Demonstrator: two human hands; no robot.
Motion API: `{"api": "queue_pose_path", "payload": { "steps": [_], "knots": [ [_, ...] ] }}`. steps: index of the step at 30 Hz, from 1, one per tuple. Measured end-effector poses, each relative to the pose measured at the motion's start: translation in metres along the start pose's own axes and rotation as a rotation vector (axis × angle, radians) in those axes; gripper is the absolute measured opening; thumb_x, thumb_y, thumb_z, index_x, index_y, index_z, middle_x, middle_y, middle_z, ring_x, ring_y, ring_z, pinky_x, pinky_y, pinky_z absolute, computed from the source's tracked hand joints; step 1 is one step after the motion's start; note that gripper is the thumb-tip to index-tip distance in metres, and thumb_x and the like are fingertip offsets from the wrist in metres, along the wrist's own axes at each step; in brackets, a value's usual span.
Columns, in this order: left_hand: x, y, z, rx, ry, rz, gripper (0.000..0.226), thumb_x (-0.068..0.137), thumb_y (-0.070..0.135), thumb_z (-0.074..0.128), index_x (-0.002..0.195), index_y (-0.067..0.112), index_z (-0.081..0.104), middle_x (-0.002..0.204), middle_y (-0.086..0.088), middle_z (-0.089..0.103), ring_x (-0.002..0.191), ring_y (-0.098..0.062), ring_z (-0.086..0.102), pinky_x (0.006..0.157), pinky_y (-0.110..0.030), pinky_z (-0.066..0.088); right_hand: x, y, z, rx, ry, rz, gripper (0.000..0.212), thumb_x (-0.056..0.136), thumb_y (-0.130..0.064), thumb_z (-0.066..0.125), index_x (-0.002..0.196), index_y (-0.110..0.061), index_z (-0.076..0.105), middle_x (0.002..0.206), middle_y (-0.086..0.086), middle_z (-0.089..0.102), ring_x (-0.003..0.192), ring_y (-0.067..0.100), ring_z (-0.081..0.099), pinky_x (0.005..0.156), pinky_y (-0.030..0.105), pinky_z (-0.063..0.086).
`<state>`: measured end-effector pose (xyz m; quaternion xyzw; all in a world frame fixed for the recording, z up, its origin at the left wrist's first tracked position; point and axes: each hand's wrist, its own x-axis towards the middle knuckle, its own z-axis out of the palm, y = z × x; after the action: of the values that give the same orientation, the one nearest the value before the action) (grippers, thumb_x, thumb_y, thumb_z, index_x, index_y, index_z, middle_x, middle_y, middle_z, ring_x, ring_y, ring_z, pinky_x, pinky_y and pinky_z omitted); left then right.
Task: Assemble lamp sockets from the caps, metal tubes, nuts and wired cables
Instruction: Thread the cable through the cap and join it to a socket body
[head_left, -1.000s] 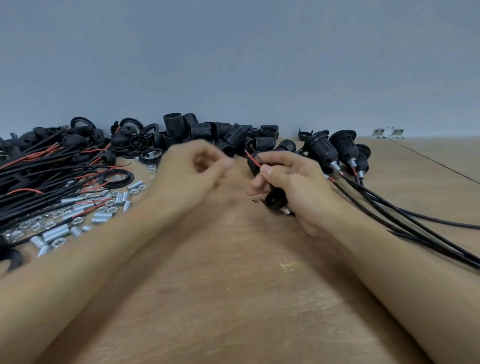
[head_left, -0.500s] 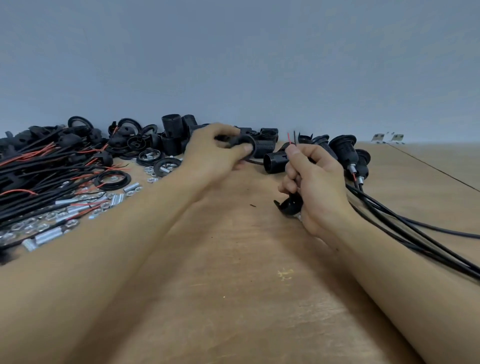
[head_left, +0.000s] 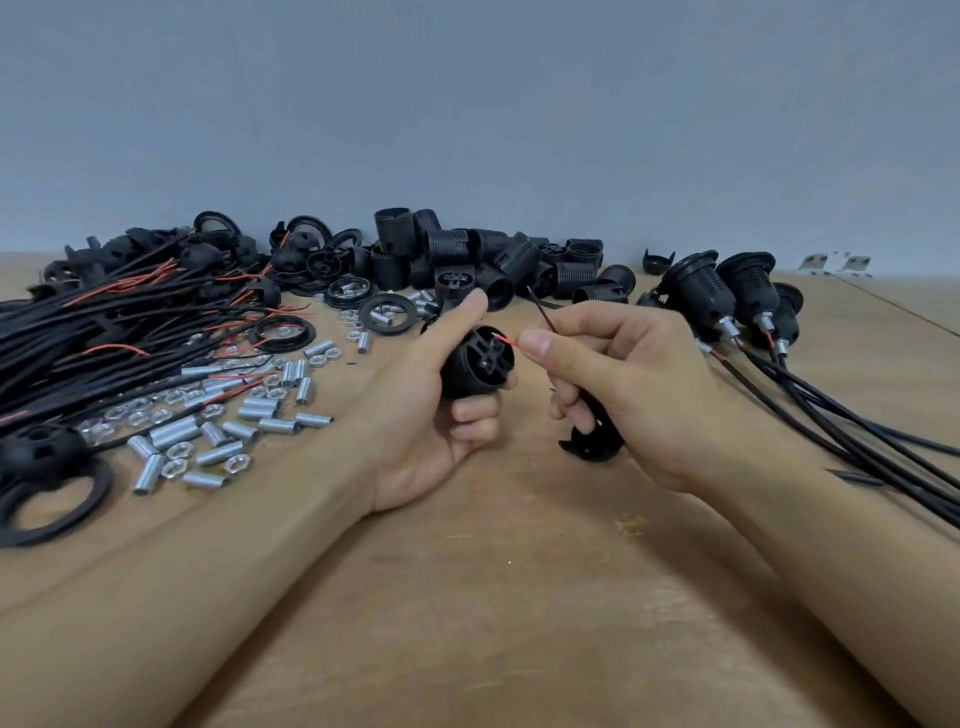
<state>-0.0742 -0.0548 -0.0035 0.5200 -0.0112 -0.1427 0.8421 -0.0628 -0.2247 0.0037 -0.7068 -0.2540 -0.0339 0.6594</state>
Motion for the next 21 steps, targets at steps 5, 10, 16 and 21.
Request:
{"api": "queue_pose_path", "payload": {
  "steps": [5,10,16,21],
  "knots": [
    [0.0036,0.0017,-0.0008,0.024,0.009,0.017,0.039,0.083,0.047,0.061,0.068,0.014,0.050,0.057,-0.005,0.048,0.036,-0.007,0.026,0.036,-0.018,0.020,-0.0022,-0.0029,0.0022,-0.089,-0.005,-0.042,0.008,0.085,-0.018,0.075,0.079,-0.024,0.076,0.053,-0.009,0.056,0.044,0.009,0.049,0.057,0.039,0.053],
    [0.0057,0.0014,-0.0019,0.019,0.029,0.046,0.040,0.088,0.045,0.058,0.067,0.012,0.047,0.054,-0.007,0.049,0.035,-0.008,0.023,0.036,-0.019,0.018,-0.0023,-0.0044,0.0013,-0.159,-0.013,-0.063,0.015,0.090,-0.017,0.069,0.077,-0.026,0.069,0.060,-0.014,0.054,0.050,0.012,0.049,0.051,0.023,0.042],
    [0.0051,0.0003,0.0005,0.058,0.020,0.073,0.037,0.081,0.043,0.062,0.066,0.011,0.048,0.054,-0.007,0.048,0.036,-0.008,0.022,0.036,-0.019,0.019,-0.0022,-0.0030,0.0034,-0.252,-0.083,-0.081,0.022,0.096,-0.022,0.059,0.077,-0.031,0.061,0.055,-0.022,0.051,0.049,0.001,0.042,0.054,0.015,0.036],
    [0.0051,0.0002,0.0009,0.063,0.020,0.068,0.036,0.083,0.042,0.061,0.066,0.012,0.048,0.053,-0.007,0.049,0.036,-0.008,0.023,0.037,-0.019,0.016,-0.0030,0.0017,0.0031,-0.234,-0.082,-0.002,0.017,0.089,-0.038,0.059,0.073,-0.038,0.065,0.049,-0.015,0.039,0.048,0.012,0.031,0.050,0.035,0.031]
  ]
}}
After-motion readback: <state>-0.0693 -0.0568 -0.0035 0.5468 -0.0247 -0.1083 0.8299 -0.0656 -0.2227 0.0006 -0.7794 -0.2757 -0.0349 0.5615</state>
